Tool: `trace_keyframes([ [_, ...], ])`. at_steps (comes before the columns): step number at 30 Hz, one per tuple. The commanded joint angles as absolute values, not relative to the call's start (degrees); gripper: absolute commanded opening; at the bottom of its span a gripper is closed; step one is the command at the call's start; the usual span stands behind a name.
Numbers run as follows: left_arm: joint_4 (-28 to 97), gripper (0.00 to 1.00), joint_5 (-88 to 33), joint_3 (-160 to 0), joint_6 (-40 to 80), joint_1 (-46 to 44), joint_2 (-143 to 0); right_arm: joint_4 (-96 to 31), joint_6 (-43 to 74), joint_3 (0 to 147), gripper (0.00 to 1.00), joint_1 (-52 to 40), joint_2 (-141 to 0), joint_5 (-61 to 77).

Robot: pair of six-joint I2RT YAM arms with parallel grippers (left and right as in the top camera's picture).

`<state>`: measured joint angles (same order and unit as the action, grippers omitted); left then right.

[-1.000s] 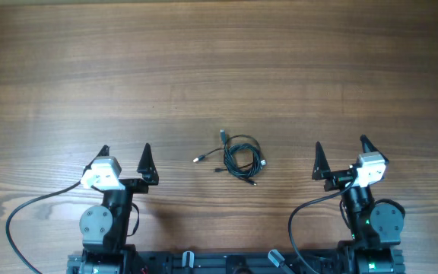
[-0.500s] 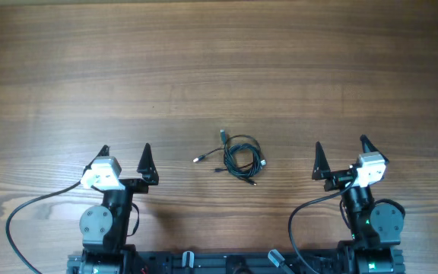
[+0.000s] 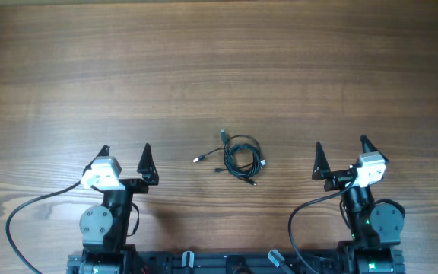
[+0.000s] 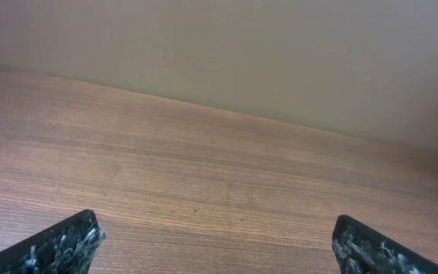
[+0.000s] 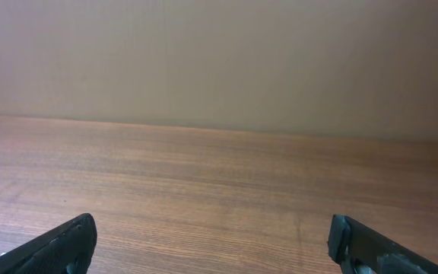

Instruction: Untangle cables

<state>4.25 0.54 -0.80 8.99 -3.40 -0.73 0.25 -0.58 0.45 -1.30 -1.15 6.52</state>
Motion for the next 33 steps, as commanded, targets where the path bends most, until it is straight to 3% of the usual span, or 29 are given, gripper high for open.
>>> trace_keyframes([
  [1,3.6,1.0,1.4,-0.3,7.9,-3.6,-0.4,0.3,-1.3,0.3,1.0,-1.5,-0.3,5.8],
  [6,-4.6,1.0,-3.6,-0.9,10.6,-3.6,-0.4,0.3,-1.3,0.3,1.0,-1.5,-0.3,5.8],
  [13,4.5,1.0,-6.0,-11.2,15.7,-3.6,-3.7,0.3,-1.4,0.3,1.0,-1.5,-0.3,5.8],
  [17,14.1,1.0,-6.8,-21.5,17.4,-3.6,-13.8,0.3,-1.4,0.3,1.0,-1.5,-0.3,5.8],
  [24,33.9,1.0,-18.9,-46.5,17.5,-4.1,-42.7,0.3,-1.4,0.3,1.0,-1.5,-0.3,5.8],
  [27,40.8,1.0,-19.0,-54.1,22.7,-6.8,-52.2,0.3,-1.4,0.3,1.0,-1.5,-0.3,5.8],
  [33,37.7,1.0,-24.1,-56.6,25.2,-19.3,-65.6,0.3,-1.4,0.3,1.0,-1.5,-0.3,5.8],
])
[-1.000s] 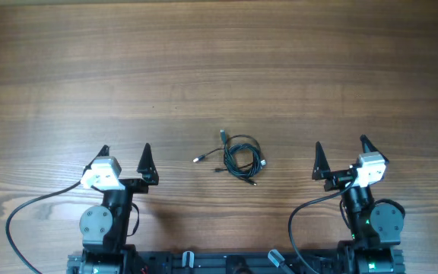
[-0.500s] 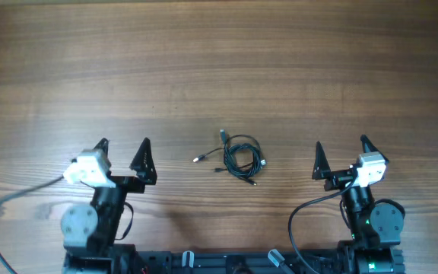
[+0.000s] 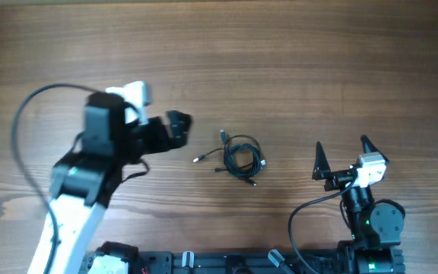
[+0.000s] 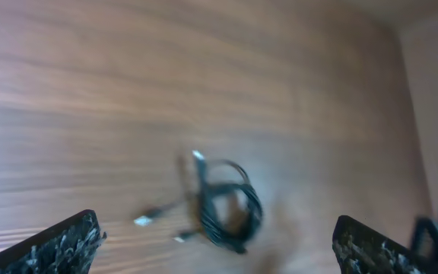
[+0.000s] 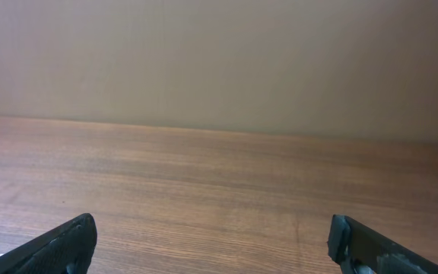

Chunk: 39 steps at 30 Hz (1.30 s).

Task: Untangle cables
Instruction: 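Reach the left gripper down to the black cable bundle and grasp it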

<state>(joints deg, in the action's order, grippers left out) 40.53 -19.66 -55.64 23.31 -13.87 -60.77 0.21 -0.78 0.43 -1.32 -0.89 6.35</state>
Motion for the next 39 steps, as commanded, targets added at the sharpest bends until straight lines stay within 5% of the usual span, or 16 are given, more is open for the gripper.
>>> trace_keyframes([
  [1,36.5,1.0,-24.3,-56.6,25.5,-20.6,-67.1,0.3,-1.4,0.3,1.0,-1.5,-0.3,5.8],
  [8,34.8,1.0,-25.3,-56.6,29.8,-29.5,-78.4,0.3,-1.4,0.3,1.0,-1.5,-0.3,5.8],
  [15,38.0,0.98,-10.1,-56.6,55.2,-34.8,-88.0,0.3,-1.3,0.3,1.0,-1.5,-0.3,5.8],
  [27,29.1,0.75,-6.5,-56.6,60.8,-40.1,-98.7,0.3,-1.4,0.3,1.0,-1.5,-0.3,5.8],
  [35,28.6,0.25,-4.7,-56.6,60.9,-40.0,-100.6,0.3,-1.4,0.3,1.0,-1.5,-0.3,5.8],
  [37,28.7,0.05,-3.7,-56.6,60.9,-40.0,-100.6,0.3,-1.4,0.3,1.0,-1.5,-0.3,5.8],
  [39,28.7,0.04,-3.2,-56.6,60.9,-40.0,-100.6,0.3,-1.4,0.3,1.0,-1.5,-0.3,5.8],
])
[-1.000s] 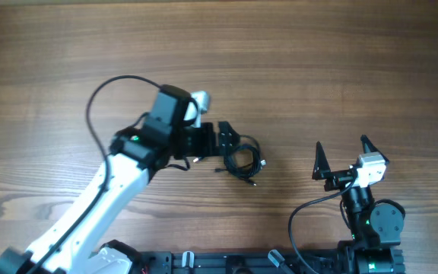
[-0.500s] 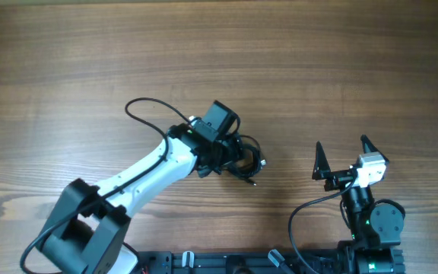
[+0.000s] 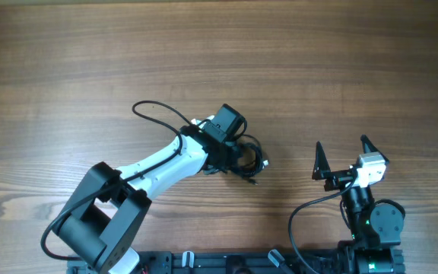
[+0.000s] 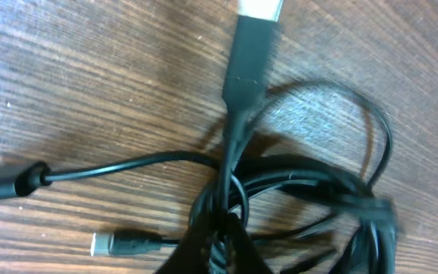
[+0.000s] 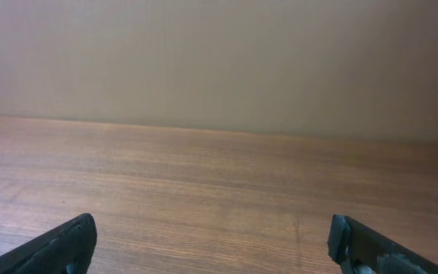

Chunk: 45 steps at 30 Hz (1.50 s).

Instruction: Untangle cables

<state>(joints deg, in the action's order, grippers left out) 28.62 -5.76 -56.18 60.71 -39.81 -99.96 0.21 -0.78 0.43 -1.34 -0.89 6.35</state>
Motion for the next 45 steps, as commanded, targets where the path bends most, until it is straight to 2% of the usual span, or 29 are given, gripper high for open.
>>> trace_keyframes([
  [1,28.7,0.04,-1.8,-56.6,60.3,-40.0,-100.6,0.3,-1.4,0.3,1.0,-1.5,-0.3,5.8],
  [4,30.7,0.04,7.4,-56.8,57.7,-38.5,-99.8,0.3,-1.4,0.3,1.0,-1.5,-0.3,5.8],
  [10,32.1,0.04,16.1,-58.2,49.6,-31.8,-95.8,0.3,-1.4,0.3,1.0,-1.5,-0.3,5.8],
  [14,32.6,0.06,14.5,-58.2,49.7,-28.3,-95.6,0.3,-1.4,0.3,1.0,-1.5,-0.3,5.8],
  [15,33.2,0.17,12.1,-58.2,49.7,-28.3,-95.6,0.3,-1.4,0.3,1.0,-1.5,-0.3,5.8],
  [16,33.6,0.45,9.5,-58.2,49.7,-28.3,-95.6,0.3,-1.4,0.3,1.0,-1.5,-0.3,5.8],
  [17,34.1,0.59,6.7,-58.2,49.7,-28.4,-95.6,0.3,-1.4,0.3,1.0,-1.5,-0.3,5.8],
  [19,35.9,0.62,-3.0,-58.2,49.7,-28.4,-95.6,0.3,-1.4,0.3,1.0,-1.5,-0.3,5.8],
  [20,36.7,0.6,-6.4,-58.2,49.7,-28.4,-95.6,0.3,-1.4,0.3,1.0,-1.5,-0.3,5.8],
  [22,38.9,0.45,-11.3,-58.2,49.9,-28.4,-95.6,0.3,-1.4,0.3,1.0,-1.5,-0.3,5.8],
  [23,40.4,0.43,-11.6,-58.2,51.2,-28.5,-95.6,0.3,-1.4,0.3,1.0,-1.5,-0.3,5.8],
  [30,40.9,0.54,-5.1,-54.1,66.5,-32.1,-95.7,0.3,-1.4,0.3,1.0,-1.5,-0.3,5.8],
  [33,35.6,0.55,-1.7,-51.4,66.9,-34.2,-95.7,0.3,-1.4,0.3,1.0,-1.5,-0.3,5.8],
  [35,34.9,0.46,1.3,-51.0,66.9,-35.0,-95.7,0.3,-1.4,0.3,1.0,-1.5,-0.3,5.8],
  [36,34.9,0.29,2.6,-51.0,66.9,-35.1,-95.7,0.3,-1.4,0.3,1.0,-1.5,-0.3,5.8],
  [37,34.8,0.17,3.2,-51.0,66.9,-35.1,-95.7,0.3,-1.4,0.3,1.0,-1.5,-0.3,5.8],
  [38,34.5,0.12,4.0,-51.0,66.9,-34.9,-95.7,0.3,-1.4,0.3,1.0,-1.5,-0.3,5.8],
  [41,34.4,0.06,11.5,-51.1,63.9,-32.0,-94.7,0.3,-1.3,0.3,1.0,-1.5,-0.3,5.8],
  [43,34.4,0.04,19.1,-52.1,56.0,-26.1,-92.1,0.3,-1.4,0.3,1.0,-1.5,-0.3,5.8],
  [45,34.4,0.04,18.7,-53.0,53.6,-23.3,-90.8,0.3,-1.4,0.3,1.0,-1.5,-0.3,5.8],
])
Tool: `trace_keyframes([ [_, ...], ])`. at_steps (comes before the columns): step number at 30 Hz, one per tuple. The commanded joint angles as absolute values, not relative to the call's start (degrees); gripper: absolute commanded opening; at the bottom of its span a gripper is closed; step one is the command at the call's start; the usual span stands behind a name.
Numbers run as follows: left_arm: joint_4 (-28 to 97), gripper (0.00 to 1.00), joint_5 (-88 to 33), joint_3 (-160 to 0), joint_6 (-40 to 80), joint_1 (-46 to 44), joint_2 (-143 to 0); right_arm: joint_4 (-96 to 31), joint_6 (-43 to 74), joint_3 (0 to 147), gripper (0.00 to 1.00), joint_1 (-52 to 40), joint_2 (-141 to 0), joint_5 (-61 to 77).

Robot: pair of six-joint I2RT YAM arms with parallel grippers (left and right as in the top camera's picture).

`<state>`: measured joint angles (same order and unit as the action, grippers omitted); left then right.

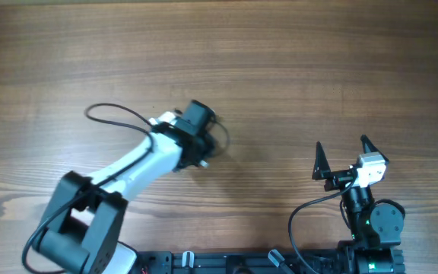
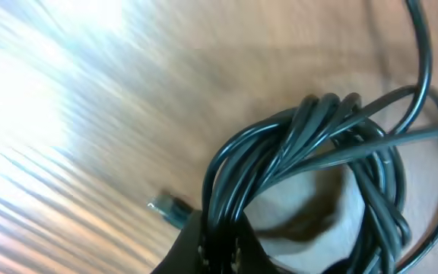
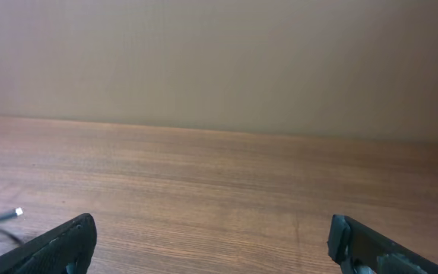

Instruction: Untangle cables

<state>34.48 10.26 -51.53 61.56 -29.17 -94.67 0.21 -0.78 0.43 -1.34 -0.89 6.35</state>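
A bundle of thin black cables [image 2: 310, 144] fills the left wrist view, coiled in several loops with a small plug [image 2: 169, 207] sticking out at the left. My left gripper [image 2: 220, 245] is shut on one side of the coil, which casts a loose shadow on the wood. From overhead the left gripper [image 1: 202, 151] covers most of the bundle; only a cable loop [image 1: 221, 141] shows beside it. My right gripper [image 1: 341, 146] stands open at the near right, far from the cables. In its own view the right gripper [image 3: 213, 242] is empty, and a cable end [image 3: 10, 216] shows at the far left.
The wooden table [image 1: 318, 68] stretches all round. The left arm's own black lead [image 1: 112, 113] arcs over the table left of the wrist. A plain wall [image 3: 219, 61] stands behind the table in the right wrist view.
My left gripper, shut on the cable bundle at mid-table, now holds it further left and slightly further back. A cable end has come into the right wrist view. The right arm has not moved.
Both grippers stood open near the table's front, the tangled cables lying between them. Then the left arm was out over the table left of the cables. Then its gripper was shut on the bundle, and now the bundle sits further left in its grip.
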Motion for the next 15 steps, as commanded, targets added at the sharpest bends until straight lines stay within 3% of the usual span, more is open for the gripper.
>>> trace_keyframes([
  [1,34.3,0.04,17.5,-53.5,52.7,-22.2,-90.3,0.3,-1.4,0.3,1.0,-1.5,-0.3,5.8],
  [7,34.3,0.04,9.5,-54.1,54.0,-19.0,-89.0,0.3,-1.4,0.3,1.0,-1.5,-0.3,5.8],
  [12,34.6,0.04,-1.9,-54.1,80.6,-19.0,-89.0,0.3,-1.4,0.3,1.0,-1.5,-0.3,5.8],
  [15,26.9,0.04,-11.4,-54.5,83.8,-19.0,-88.3,0.3,-1.4,0.3,1.0,-1.5,-0.3,5.8],
])
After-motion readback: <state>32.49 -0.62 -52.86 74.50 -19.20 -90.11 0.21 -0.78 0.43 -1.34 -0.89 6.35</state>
